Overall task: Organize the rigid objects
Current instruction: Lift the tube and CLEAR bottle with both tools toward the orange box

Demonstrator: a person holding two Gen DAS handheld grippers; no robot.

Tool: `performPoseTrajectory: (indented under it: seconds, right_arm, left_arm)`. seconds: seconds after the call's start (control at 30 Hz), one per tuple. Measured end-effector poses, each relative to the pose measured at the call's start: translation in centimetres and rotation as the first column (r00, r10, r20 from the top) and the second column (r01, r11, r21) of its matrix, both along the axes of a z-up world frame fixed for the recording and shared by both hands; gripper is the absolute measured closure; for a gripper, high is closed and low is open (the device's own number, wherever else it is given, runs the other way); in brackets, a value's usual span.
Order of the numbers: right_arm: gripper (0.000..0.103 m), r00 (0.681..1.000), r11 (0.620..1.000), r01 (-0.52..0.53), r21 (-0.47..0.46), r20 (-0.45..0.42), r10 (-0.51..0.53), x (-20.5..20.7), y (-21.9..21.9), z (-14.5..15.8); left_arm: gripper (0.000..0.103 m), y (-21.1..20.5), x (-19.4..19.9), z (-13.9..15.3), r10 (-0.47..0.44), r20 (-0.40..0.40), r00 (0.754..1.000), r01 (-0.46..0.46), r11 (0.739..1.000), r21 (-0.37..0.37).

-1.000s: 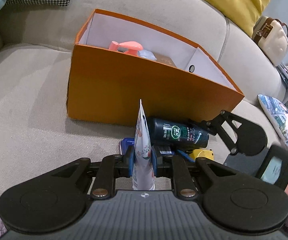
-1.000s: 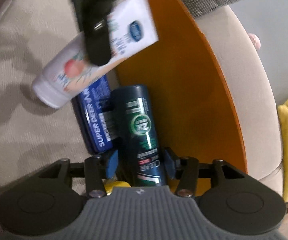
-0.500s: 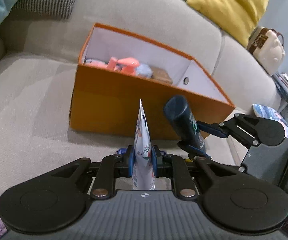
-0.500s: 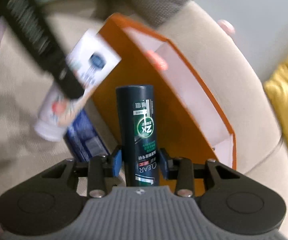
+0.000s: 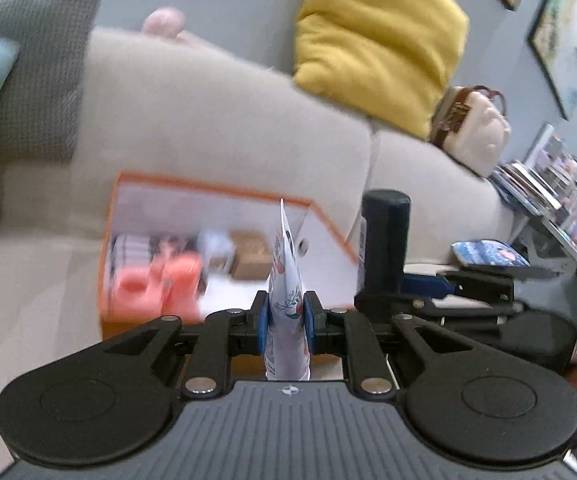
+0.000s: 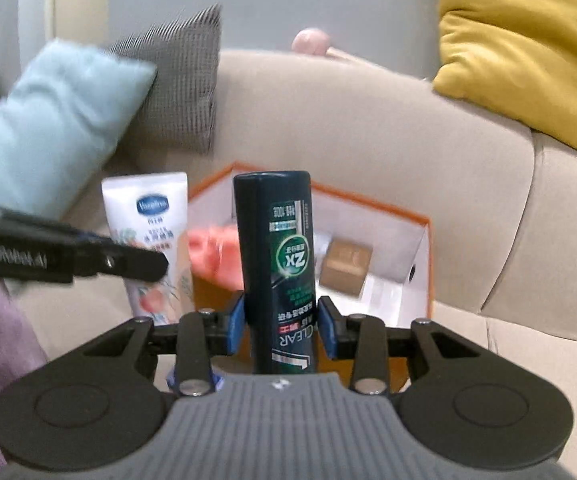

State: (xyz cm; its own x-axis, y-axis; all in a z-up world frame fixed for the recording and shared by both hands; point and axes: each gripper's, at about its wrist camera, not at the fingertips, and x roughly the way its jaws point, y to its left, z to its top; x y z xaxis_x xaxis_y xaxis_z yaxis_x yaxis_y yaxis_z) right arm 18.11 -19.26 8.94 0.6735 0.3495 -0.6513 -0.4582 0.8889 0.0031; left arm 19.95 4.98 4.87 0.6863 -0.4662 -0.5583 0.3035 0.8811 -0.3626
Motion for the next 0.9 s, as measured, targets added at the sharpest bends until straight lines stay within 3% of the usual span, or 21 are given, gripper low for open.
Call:
performPoseTrajectory:
  seconds: [0.1, 0.2, 0.33, 0.4, 0.53, 0.8, 0.9]
  right_arm:
    - [0.064, 0.999, 0.999, 0.032, 0.009, -0.042, -0.032, 2.7, -0.2, 1.8]
    - [0.064, 0.989, 0.996, 0.085, -0.010, -0.124, -0.086, 7.3, 0.3, 1.3]
    - [0.064, 0.935, 0.980, 0.188, -0.071, -0.292, -0.200, 13.3, 0.5, -1.9]
    - [0.064, 0.907, 0.966, 0.225, -0.127, -0.336, -0.255, 15.2, 0.9, -3.9]
    - [0.064, 0.884, 0.940, 0.217, -0.261, -0.356, -0.303, 17.7, 2.9, -7.3]
    - [0.064, 0.822, 0.873, 0.259, -0.414, -0.381, -0.424, 21.3, 5.3, -12.0]
    - [0.063, 0.833, 0.853, 0.254, -0.456, -0.344, -0.432, 21.8, 6.4, -12.4]
  left_arm:
    - [0.084, -1.1, 2.2, 1.8, -0.038, 0.048, 0.998, 0.035, 0.997, 0.063]
    - [0.084, -1.7, 4.9, 2.3, -0.068, 0.053, 0.996, 0.063, 0.995, 0.081]
    - [0.084, -2.4, 8.8, 0.4, -0.098, -0.019, 0.995, 0.100, 0.987, 0.122]
    - [0.084, -2.8, 10.2, -1.0, -0.106, -0.054, 0.993, 0.113, 0.981, 0.156]
    - [0.084, -2.9, 11.9, -3.2, -0.139, -0.098, 0.985, 0.156, 0.969, 0.189]
    - [0.084, -2.7, 14.4, -4.7, -0.165, -0.133, 0.977, 0.191, 0.956, 0.221]
    - [0.083, -2.5, 15.2, -5.1, -0.166, -0.140, 0.976, 0.196, 0.952, 0.233]
